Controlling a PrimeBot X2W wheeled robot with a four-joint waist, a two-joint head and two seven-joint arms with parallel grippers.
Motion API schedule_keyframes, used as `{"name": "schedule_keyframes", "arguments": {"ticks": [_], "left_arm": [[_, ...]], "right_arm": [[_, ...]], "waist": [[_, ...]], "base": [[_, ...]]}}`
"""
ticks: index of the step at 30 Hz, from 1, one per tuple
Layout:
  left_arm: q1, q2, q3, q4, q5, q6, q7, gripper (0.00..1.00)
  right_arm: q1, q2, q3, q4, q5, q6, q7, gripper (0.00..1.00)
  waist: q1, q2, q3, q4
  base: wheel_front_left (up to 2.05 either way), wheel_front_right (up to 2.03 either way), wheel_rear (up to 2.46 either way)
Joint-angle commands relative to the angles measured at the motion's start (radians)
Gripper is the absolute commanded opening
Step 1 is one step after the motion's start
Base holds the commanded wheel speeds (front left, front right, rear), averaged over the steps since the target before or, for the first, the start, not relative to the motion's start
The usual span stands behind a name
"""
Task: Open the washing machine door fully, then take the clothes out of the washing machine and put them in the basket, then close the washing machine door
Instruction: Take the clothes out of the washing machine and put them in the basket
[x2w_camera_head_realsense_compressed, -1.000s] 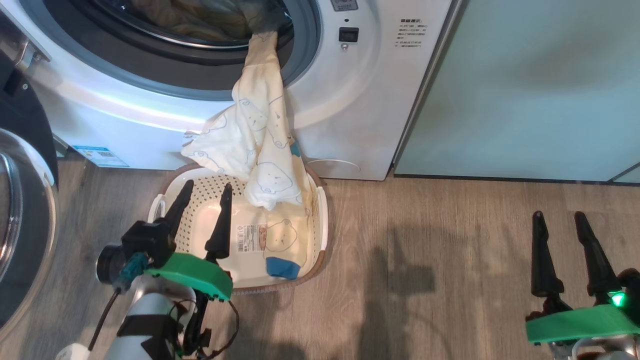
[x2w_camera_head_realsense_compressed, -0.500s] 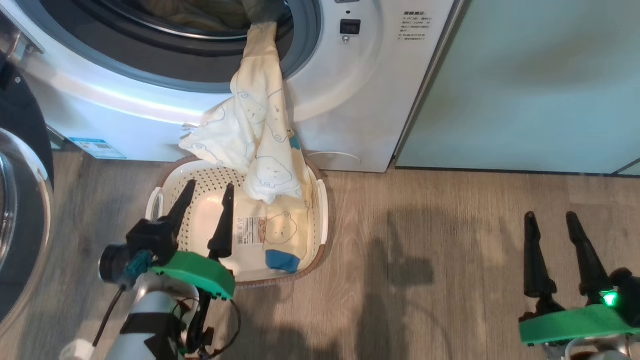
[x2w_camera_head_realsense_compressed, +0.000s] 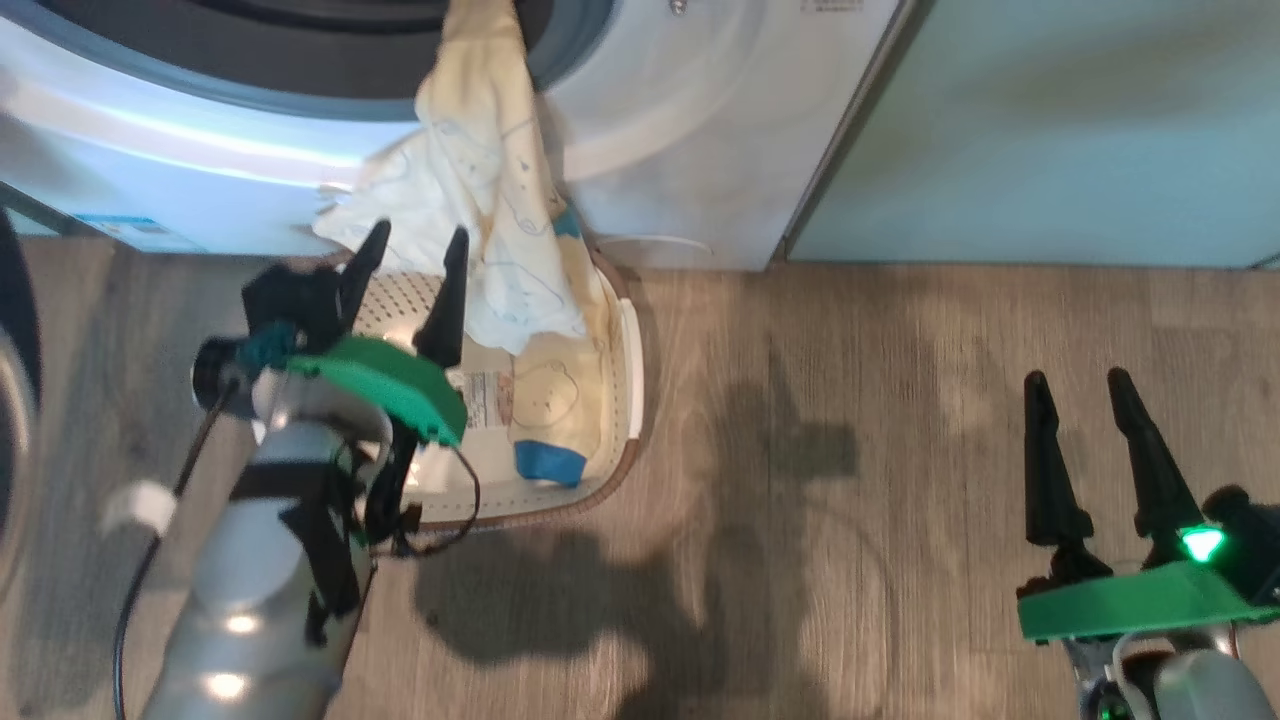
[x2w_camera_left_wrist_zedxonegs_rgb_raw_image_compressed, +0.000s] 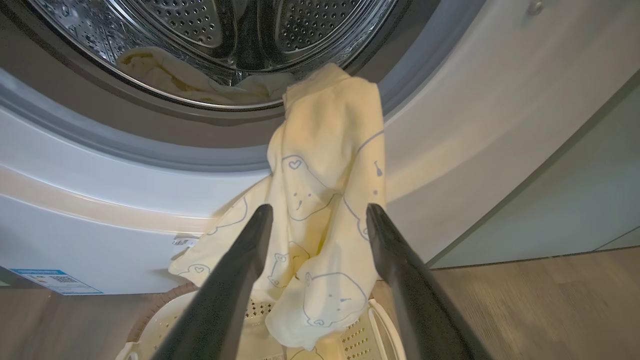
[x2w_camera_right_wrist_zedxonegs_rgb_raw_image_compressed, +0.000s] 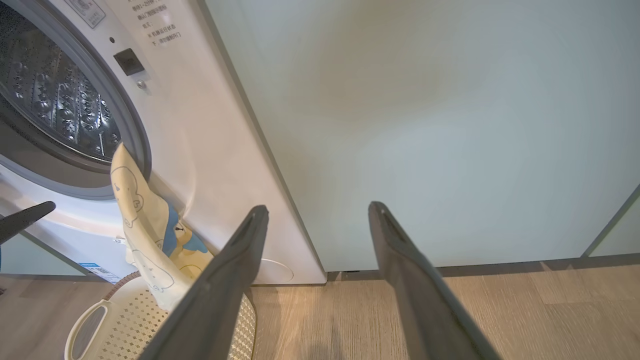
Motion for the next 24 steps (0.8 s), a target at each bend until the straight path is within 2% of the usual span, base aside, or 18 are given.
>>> {"name": "schedule_keyframes", "arguments": {"ticks": [1,12,24], "left_arm": [[-0.043,0.035,0.022,-0.013,-0.003,-0.005,0.005,1.0],[-0.299,0.069,-0.008,0.174,-0.034,-0.031,0.018,1.0],[-0.453,0.088,-0.048,0.338,-0.037,-0.034,0.008,1.0]], "right_arm": [[-0.019,-0.016,0.028,-0.029,0.009,-0.003,-0.005,1.0],[-0.084,-0.016,0.055,-0.028,0.048,-0.003,-0.005,1.0],[-0.114,-0.016,0.067,-0.018,0.09,-0.003,-0.005,1.0]], "waist": [[-0.0002,0.0,0.032,-0.016],[-0.0002,0.0,0.134,-0.062],[-0.0002,0.0,0.162,-0.101]], "base": [[0.0,0.0,0.0],[0.0,0.0,0.0],[0.0,0.0,0.0]]}}
